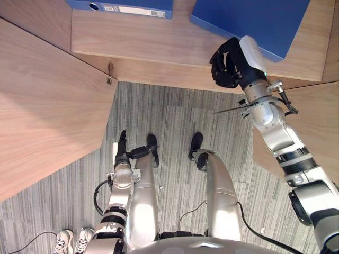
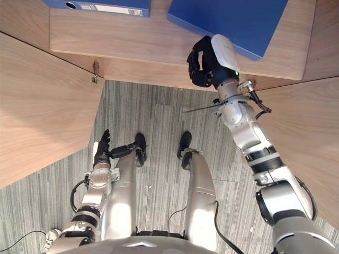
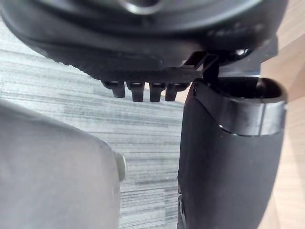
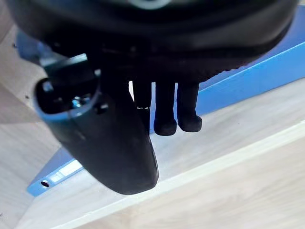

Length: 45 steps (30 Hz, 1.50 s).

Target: Walk over to the cabinet, pick up the folder, carry it to the office cabinet, place the folder inside the office cabinet, then close the office cabinet door

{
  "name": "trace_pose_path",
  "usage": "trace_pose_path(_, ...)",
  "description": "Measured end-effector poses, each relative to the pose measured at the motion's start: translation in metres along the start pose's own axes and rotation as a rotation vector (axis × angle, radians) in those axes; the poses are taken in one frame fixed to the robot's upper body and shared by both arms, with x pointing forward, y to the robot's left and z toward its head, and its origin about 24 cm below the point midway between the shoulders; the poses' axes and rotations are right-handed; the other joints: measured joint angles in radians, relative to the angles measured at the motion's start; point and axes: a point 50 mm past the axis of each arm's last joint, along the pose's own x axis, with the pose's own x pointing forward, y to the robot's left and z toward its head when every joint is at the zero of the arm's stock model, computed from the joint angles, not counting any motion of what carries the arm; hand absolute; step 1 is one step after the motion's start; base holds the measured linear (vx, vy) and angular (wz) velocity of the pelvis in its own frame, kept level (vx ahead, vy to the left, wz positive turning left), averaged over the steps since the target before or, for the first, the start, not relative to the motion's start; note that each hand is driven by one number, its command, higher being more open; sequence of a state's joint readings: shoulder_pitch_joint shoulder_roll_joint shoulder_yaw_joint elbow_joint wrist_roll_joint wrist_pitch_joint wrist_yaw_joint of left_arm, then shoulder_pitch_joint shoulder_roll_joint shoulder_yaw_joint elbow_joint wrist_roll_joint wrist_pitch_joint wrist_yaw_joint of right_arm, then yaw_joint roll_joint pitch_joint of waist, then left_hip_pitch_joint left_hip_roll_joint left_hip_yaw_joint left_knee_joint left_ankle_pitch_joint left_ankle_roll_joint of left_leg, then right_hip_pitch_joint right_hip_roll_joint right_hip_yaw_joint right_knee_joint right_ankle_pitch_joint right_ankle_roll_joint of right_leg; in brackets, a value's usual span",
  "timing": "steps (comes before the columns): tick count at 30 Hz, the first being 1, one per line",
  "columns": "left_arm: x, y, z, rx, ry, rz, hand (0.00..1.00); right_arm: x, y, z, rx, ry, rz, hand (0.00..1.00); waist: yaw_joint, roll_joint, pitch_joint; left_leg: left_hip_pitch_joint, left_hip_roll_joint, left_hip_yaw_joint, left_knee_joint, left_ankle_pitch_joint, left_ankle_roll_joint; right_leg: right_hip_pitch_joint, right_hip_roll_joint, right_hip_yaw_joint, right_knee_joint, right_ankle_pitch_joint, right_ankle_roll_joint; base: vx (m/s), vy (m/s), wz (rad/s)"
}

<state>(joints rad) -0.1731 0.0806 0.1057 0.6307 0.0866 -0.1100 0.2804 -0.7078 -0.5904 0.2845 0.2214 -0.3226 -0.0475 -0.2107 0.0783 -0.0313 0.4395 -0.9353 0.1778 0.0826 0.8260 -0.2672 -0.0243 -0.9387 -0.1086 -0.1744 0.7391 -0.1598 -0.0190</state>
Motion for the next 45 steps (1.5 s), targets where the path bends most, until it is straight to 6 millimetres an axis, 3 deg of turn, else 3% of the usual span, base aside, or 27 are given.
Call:
trace_pose_path(6,0.0,0.0,0.003,-0.008,-0.02,0.008,1.0,0.02,-0.022,-0.001,0.01,0.028,-0.119,0.0,0.002,0.0,0.0,-0.02,-0.003,-0.001,0.001,0.001,0.001,-0.022,-0.003,0.001,0.003,0.0,0.0,0.0,0.012,0.0)
trace_pose_path(12,0.0,-0.001,0.004,-0.033,-0.02,0.024,1.0,0.038,-0.051,-0.013,0.082,0.131,-0.253,0.0,0.003,0.003,0.002,-0.028,-0.006,-0.004,0.0,0.001,0.002,-0.028,-0.006,0.0,0.003,0.001,0.002,0.01,0.03,0.01)
trace_pose_path(18,-0.001,-0.001,0.004,-0.04,-0.017,0.037,1.0,0.05,-0.061,-0.023,0.051,0.21,-0.277,0.0,0.0,0.006,0.003,-0.029,-0.009,-0.005,-0.001,0.002,0.003,-0.028,-0.009,-0.001,0.001,0.001,0.002,0.0,0.022,0.01)
trace_pose_path(25,-0.001,-0.003,0.004,-0.056,-0.011,0.038,1.0,0.049,-0.061,-0.026,0.021,0.226,-0.292,0.0,-0.002,0.016,0.003,-0.034,-0.012,-0.007,-0.001,0.002,0.003,-0.029,-0.012,-0.004,0.001,0.002,0.003,0.0,0.024,0.01)
trace_pose_path(34,-0.002,-0.006,0.004,-0.056,-0.011,0.033,1.0,0.021,-0.062,-0.017,0.041,0.14,-0.395,0.0,-0.001,0.022,0.006,-0.028,-0.02,-0.002,-0.004,0.003,0.005,-0.029,-0.021,-0.001,0.007,0.002,0.003,0.0,0.015,0.01)
trace_pose_path(45,-0.002,-0.006,0.005,-0.025,-0.024,0.026,1.0,-0.008,-0.032,-0.014,-0.008,0.088,-0.322,0.0,0.0,0.022,0.006,-0.027,-0.025,0.003,-0.003,0.006,0.01,-0.027,-0.027,0.0,0.007,0.002,0.004,-0.01,0.008,0.01)
